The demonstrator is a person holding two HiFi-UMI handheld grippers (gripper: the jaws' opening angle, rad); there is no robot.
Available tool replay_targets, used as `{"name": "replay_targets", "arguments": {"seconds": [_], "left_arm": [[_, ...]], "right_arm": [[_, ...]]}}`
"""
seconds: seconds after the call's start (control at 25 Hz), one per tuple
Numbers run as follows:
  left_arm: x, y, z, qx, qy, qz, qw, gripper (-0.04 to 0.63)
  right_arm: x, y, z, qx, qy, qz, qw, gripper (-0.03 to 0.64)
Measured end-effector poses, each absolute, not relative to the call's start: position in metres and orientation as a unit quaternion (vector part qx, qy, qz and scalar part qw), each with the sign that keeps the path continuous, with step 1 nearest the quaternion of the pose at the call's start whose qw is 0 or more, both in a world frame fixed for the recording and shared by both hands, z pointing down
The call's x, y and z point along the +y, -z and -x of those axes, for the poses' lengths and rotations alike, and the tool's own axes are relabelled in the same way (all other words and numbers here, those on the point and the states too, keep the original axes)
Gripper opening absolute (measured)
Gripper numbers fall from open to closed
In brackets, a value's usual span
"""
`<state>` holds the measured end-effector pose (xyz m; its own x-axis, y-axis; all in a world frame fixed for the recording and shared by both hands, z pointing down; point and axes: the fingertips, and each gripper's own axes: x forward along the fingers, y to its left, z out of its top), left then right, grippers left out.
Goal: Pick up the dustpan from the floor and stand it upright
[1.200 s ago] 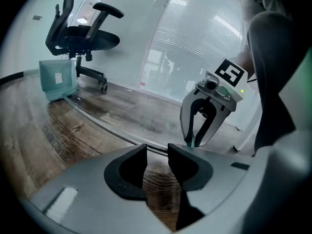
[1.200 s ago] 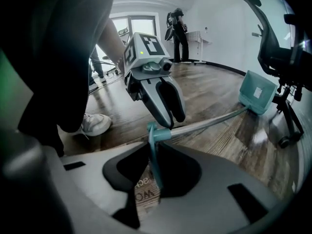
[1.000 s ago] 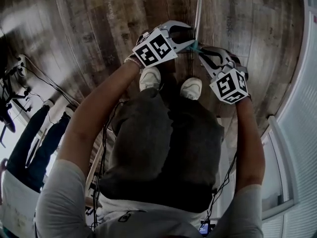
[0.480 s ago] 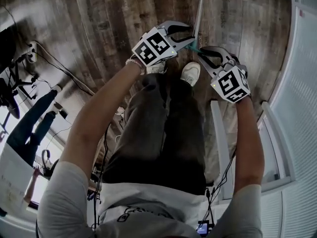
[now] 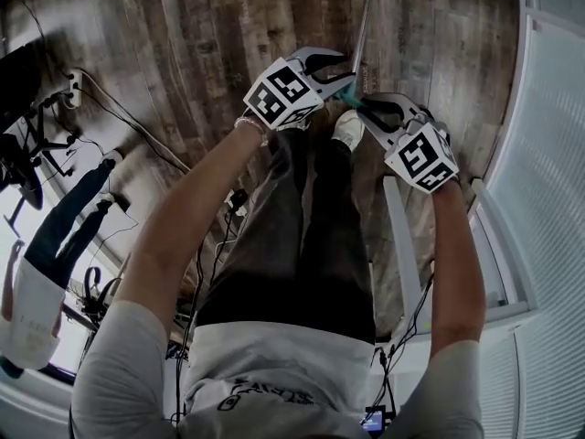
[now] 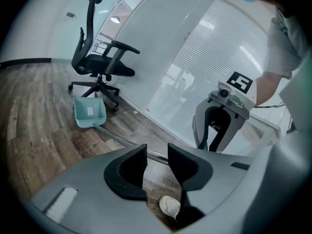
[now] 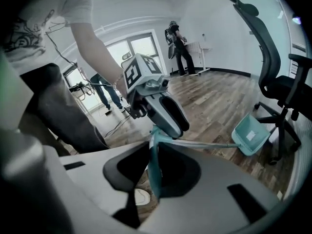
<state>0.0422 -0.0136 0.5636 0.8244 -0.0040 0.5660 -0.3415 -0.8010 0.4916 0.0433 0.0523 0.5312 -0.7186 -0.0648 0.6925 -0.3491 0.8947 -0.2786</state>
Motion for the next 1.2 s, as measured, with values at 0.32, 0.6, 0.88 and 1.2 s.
{"name": "replay_targets", "arguments": {"seconds": [0.32,0.6,0.88,1.2], "left_arm": [[-0.014,-0.519,-0.032,-0.090,-0.277,-0.908,0.303,0.118],[-0.012,-0.495,-0.012,-0.102,-0.259,-0.907,0.317,0.118],[-0.009,-0.475,-0.002,-0.130,-0.234,-0.900,0.343,0.118],[-0.002,-0.445,0.002,-0.133,-0.226,-0.901,0.347,0.118]], "right_arm": [[0.050,-0.480,-0.019,-0.911,-0.202,-0.092,0.347,0.052],[0.051,-0.449,-0.002,-0.919,-0.217,-0.068,0.321,0.051],[0.057,-0.423,0.004,-0.920,-0.230,-0.045,0.314,0.049],[0.063,-0.388,0.000,-0.922,-0.258,-0.038,0.287,0.051]]}}
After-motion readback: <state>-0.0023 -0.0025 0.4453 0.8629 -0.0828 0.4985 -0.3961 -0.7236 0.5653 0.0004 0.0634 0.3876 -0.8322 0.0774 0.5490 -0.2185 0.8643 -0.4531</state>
